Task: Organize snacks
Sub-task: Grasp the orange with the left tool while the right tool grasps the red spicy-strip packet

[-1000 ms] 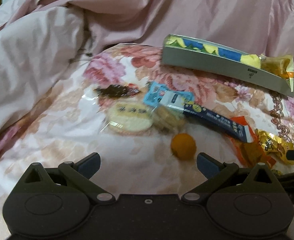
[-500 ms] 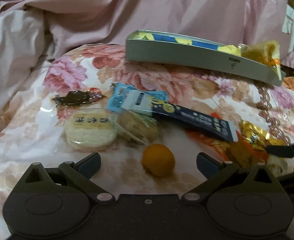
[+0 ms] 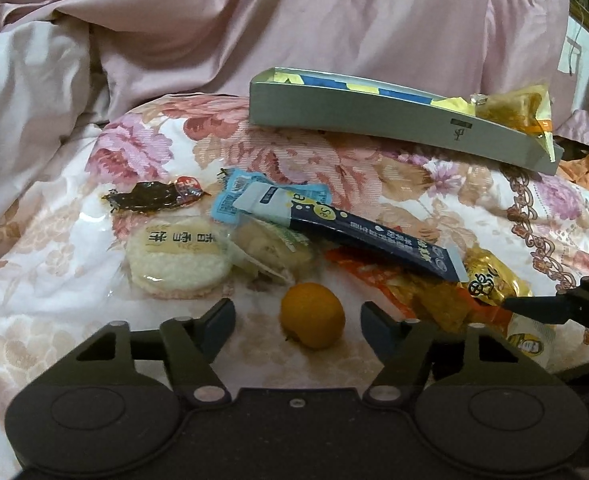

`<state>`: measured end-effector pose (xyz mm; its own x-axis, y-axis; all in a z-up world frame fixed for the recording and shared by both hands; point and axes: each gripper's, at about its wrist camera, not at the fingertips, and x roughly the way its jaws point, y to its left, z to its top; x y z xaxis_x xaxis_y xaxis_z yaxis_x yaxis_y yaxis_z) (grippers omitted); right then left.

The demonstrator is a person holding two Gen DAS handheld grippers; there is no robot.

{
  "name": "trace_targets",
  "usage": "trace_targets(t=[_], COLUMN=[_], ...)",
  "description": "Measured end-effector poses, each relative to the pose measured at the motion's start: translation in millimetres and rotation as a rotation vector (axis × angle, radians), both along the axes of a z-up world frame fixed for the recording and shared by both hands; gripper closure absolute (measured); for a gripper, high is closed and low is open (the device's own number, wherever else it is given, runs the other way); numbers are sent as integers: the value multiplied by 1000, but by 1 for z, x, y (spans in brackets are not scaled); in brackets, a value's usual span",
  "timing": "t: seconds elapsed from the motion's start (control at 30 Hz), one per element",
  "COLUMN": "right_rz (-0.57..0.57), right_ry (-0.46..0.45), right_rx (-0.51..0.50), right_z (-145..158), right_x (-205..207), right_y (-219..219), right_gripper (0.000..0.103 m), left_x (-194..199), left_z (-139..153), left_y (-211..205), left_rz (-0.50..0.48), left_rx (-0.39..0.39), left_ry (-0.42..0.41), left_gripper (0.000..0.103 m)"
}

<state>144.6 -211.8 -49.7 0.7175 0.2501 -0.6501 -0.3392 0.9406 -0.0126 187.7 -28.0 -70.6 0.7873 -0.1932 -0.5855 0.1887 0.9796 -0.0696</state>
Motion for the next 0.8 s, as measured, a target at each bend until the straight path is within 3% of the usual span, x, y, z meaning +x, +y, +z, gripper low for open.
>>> trace_targets(t=[0.13, 0.33, 0.43, 0.6, 0.8], right_rz=[43, 29, 30, 43, 52], right_ry=[-36, -40, -33, 10, 11], right_rx=[-48, -38, -20, 20, 4], right_z=[0, -4, -6, -4, -4], right_x=[-3, 9, 13, 13, 11], right_y=[9, 11, 11, 10, 14], right_gripper=[24, 23, 22, 35, 42], left_x=[0, 0, -2, -3, -3], left_z=[0, -2, -3, -3, -4], left_y=[1, 0, -2, 0, 2], left_rz=[3, -25, -24, -19, -14], left_rx=[-4, -19, -13, -30, -47], left_ry=[-3, 7, 3, 3, 3], left_gripper=[49, 67, 67, 67, 67])
